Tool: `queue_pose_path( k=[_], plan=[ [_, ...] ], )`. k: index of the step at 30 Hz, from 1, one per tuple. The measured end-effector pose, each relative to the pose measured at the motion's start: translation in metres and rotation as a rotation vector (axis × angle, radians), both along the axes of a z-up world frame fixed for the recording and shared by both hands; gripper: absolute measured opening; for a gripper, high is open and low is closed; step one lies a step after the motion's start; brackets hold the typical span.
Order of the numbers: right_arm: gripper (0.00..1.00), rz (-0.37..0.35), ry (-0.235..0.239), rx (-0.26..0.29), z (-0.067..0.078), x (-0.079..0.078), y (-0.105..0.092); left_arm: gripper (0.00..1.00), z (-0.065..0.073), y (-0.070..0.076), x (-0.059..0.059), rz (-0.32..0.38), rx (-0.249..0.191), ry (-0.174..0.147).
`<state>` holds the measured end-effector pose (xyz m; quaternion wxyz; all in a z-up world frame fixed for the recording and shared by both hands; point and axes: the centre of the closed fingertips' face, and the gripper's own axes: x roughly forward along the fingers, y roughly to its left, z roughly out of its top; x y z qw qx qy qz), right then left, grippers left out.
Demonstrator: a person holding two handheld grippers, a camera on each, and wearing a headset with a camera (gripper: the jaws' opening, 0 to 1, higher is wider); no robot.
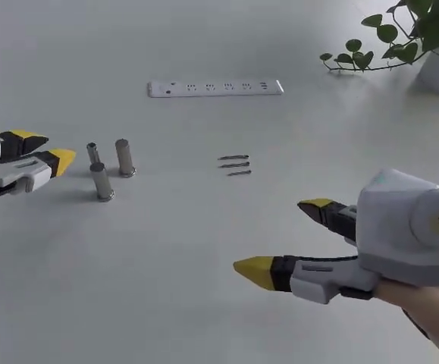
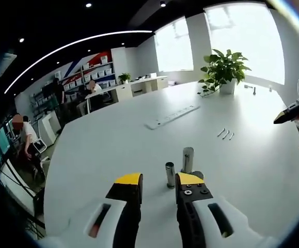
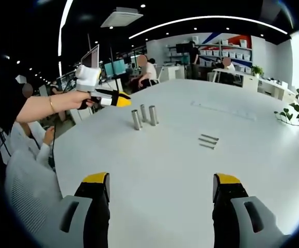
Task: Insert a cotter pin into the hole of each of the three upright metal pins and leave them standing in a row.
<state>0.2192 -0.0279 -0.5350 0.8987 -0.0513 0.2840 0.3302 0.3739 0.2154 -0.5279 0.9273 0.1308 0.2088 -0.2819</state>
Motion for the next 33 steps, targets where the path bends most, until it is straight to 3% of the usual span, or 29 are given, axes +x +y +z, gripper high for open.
queue_pose_path(
  k=[4, 14, 18, 24, 33],
  plan=[
    [0.81, 0.002, -0.002, 0.030, 0.002, 0.003, 0.002, 0.23, -0.005, -0.011, 0.005, -0.047, -0.037, 0.010],
    [0.81, 0.004, 0.013, 0.010, -0.005, 0.006, 0.001, 0.20, -0.030, -0.017, 0.019, -0.113, -0.013, 0.059],
    [0.81, 0.011, 0.023, -0.018, -0.011, 0.004, 0.000, 0.19, -0.032, -0.023, 0.022, -0.152, -0.044, 0.068],
    [0.81, 0.009, 0.033, -0.027, -0.014, 0.004, -0.001, 0.12, -0.034, -0.031, 0.024, -0.205, -0.040, 0.063],
    [0.80, 0.033, 0.021, -0.083, -0.018, 0.003, 0.002, 0.08, -0.037, -0.036, 0.024, -0.219, -0.066, 0.077]
  ],
)
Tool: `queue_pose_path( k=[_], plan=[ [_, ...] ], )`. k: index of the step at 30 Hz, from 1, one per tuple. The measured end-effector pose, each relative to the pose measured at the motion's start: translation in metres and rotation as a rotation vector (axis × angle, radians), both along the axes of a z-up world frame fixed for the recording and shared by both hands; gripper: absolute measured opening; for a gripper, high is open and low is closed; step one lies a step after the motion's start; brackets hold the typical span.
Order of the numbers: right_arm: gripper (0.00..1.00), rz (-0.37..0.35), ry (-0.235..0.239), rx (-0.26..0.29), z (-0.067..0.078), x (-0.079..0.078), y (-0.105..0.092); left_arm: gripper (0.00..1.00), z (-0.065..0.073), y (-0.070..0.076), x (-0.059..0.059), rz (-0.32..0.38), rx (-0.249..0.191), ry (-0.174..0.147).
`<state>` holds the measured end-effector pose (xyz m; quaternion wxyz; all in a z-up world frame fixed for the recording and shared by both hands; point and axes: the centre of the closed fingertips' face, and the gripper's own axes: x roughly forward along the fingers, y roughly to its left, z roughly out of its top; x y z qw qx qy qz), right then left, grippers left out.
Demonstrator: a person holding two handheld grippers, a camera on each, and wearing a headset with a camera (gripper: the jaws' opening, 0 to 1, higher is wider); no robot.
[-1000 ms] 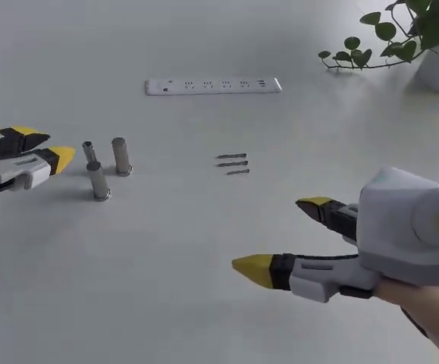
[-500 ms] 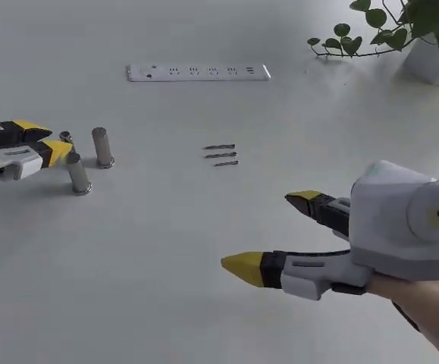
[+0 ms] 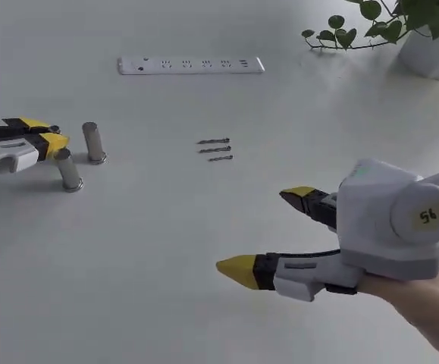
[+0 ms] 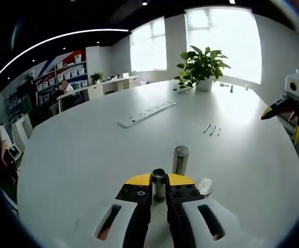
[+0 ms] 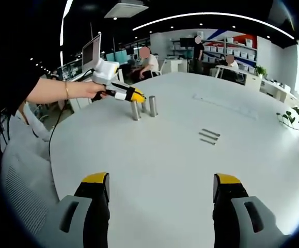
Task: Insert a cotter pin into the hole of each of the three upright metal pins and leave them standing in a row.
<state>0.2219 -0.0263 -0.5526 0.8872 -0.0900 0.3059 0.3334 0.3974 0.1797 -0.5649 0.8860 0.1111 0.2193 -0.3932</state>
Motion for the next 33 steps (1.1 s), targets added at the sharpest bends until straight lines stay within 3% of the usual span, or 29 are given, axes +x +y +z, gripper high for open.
queue_pose_path(
  k=[4, 9, 15, 21, 27, 33],
  plan=[
    [0.80, 0.003, 0.001, 0.002, 0.000, -0.001, 0.002, 0.07, 0.000, 0.002, 0.000, 0.023, -0.028, 0.030],
    [0.80, 0.014, -0.009, -0.006, 0.002, 0.000, 0.004, 0.07, 0.000, 0.007, 0.000, 0.046, -0.029, 0.049],
    [0.80, 0.014, -0.015, 0.007, 0.004, 0.000, 0.006, 0.07, -0.001, 0.020, -0.006, 0.087, 0.019, 0.059],
    [0.79, 0.020, -0.018, 0.012, 0.005, -0.002, 0.008, 0.07, 0.008, 0.028, -0.019, 0.105, 0.024, 0.047],
    [0.79, 0.020, -0.020, 0.011, 0.007, -0.005, 0.005, 0.07, 0.014, 0.030, -0.042, 0.154, 0.020, 0.044],
    [0.78, 0.018, -0.024, 0.007, 0.010, -0.009, -0.001, 0.07, 0.008, 0.029, -0.068, 0.175, 0.031, 0.073]
  ],
)
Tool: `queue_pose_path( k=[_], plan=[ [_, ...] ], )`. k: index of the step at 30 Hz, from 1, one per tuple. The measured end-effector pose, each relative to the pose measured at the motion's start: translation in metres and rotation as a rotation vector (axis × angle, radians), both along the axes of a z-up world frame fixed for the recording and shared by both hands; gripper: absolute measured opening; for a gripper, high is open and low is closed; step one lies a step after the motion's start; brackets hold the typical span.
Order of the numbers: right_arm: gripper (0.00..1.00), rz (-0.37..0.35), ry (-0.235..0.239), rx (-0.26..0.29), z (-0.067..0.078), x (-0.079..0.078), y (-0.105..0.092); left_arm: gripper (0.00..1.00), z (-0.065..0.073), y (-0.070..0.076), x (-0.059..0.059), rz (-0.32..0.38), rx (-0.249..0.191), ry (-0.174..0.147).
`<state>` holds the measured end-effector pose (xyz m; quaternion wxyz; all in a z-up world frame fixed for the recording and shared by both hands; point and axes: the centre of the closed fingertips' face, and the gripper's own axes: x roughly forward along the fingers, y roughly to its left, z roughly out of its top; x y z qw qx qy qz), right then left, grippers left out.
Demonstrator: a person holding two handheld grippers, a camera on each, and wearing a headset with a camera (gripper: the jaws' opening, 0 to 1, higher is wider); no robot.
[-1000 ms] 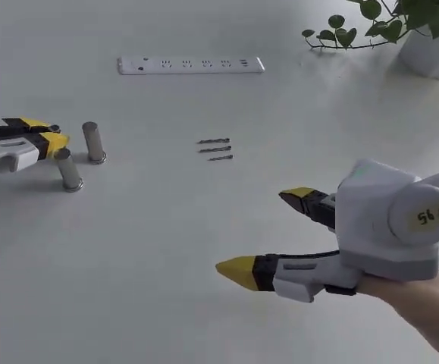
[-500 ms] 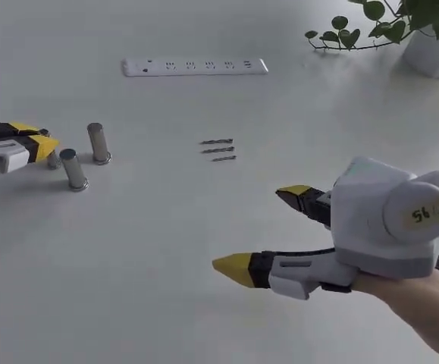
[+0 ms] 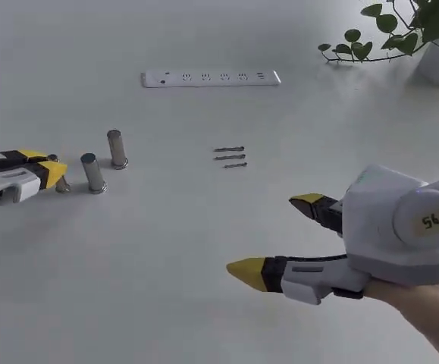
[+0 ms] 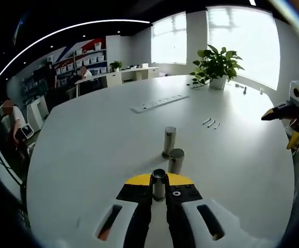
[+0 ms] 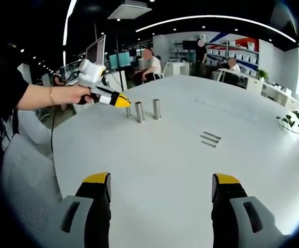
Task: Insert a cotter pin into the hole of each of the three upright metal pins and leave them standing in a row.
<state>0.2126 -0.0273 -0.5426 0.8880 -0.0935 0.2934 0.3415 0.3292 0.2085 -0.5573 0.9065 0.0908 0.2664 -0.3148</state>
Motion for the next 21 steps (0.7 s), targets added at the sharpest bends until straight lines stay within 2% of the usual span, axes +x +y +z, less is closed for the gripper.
queue_pose_path(
  k=[2, 8, 13, 21],
  plan=[
    [0.78, -0.005, -0.002, 0.004, 0.001, 0.000, -0.002, 0.07, -0.002, -0.002, -0.008, 0.001, 0.002, 0.012],
    [0.77, -0.020, -0.003, 0.033, 0.003, -0.003, -0.002, 0.07, -0.002, -0.014, -0.026, -0.014, 0.017, 0.012],
    [0.75, -0.033, 0.010, 0.060, 0.002, -0.006, -0.003, 0.07, 0.006, -0.037, -0.034, -0.049, -0.007, -0.006],
    [0.73, -0.035, 0.011, 0.070, 0.005, -0.008, -0.004, 0.07, 0.006, -0.070, -0.046, -0.078, -0.015, -0.007]
  ],
)
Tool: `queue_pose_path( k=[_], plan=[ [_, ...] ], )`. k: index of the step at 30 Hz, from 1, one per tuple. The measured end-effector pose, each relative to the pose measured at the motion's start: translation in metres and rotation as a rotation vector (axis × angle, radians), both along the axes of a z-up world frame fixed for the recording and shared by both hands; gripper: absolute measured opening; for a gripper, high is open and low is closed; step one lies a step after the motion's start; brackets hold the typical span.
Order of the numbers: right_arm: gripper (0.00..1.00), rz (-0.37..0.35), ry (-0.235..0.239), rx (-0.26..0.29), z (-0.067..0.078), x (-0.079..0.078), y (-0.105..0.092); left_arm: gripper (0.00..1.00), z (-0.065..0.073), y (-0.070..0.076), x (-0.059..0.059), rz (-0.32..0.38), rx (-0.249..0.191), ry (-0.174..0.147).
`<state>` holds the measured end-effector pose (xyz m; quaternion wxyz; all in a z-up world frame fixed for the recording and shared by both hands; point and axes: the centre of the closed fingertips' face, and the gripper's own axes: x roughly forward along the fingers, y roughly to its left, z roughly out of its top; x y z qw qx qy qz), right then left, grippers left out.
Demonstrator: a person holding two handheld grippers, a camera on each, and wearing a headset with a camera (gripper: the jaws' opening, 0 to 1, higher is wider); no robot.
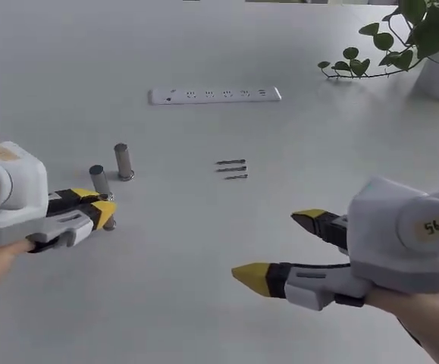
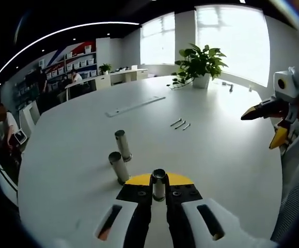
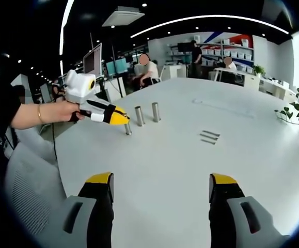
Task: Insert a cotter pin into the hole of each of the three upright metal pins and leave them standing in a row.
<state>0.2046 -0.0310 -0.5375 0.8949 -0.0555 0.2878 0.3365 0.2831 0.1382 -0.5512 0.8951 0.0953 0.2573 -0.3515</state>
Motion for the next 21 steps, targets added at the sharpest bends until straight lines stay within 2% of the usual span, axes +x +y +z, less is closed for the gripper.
queue_pose_path(
  k=[8, 11, 15, 21],
  plan=[
    [0.73, -0.002, -0.002, -0.005, 0.000, -0.005, 0.000, 0.07, -0.003, -0.026, -0.005, 0.001, -0.027, 0.003],
    [0.72, -0.001, -0.002, -0.005, 0.001, -0.006, -0.001, 0.07, -0.005, -0.033, -0.006, -0.001, -0.014, -0.012],
    [0.72, -0.002, -0.004, -0.005, 0.001, -0.006, -0.002, 0.07, -0.007, -0.044, -0.007, -0.012, -0.030, -0.016],
    [0.70, 0.007, -0.005, -0.021, 0.001, -0.008, -0.003, 0.07, -0.014, -0.051, -0.011, -0.017, -0.012, -0.010]
  ],
)
